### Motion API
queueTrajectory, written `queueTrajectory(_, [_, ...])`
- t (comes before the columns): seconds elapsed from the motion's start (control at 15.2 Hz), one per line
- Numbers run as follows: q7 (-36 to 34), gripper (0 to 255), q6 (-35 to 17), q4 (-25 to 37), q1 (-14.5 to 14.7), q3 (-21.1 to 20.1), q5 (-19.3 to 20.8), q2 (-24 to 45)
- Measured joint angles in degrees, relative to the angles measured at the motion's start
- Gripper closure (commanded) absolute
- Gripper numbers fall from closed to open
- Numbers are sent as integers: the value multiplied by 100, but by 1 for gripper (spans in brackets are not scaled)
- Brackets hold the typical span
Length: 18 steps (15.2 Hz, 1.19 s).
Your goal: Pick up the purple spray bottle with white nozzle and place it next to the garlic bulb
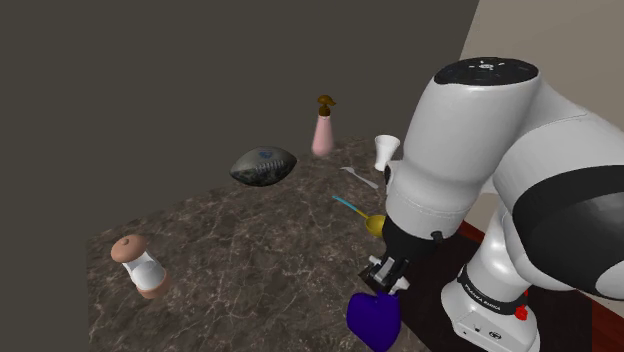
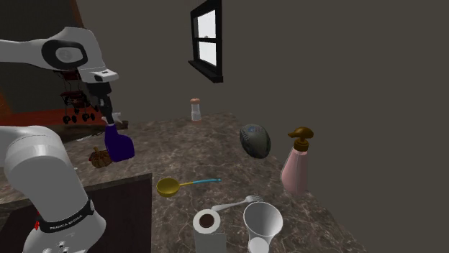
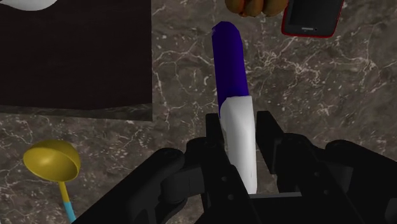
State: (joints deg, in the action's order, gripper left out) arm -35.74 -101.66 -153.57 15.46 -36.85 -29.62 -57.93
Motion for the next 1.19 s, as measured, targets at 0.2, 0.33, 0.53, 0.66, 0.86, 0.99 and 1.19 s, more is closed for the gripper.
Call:
queueTrajectory(0.2, [8,255,-221,-178,30,-131,-116,41])
queueTrajectory(0.33, [22,255,-323,-278,49,-182,-167,49])
queueTrajectory(0.53, [20,255,-345,-298,57,-196,-182,48])
queueTrajectory(0.66, [20,255,-347,-300,58,-198,-183,48])
queueTrajectory(0.86, [21,0,-348,-300,58,-198,-183,48])
queueTrajectory(0.99, [21,0,-348,-300,58,-198,-183,48])
queueTrajectory(1.19, [11,0,-263,-227,46,-151,-140,32])
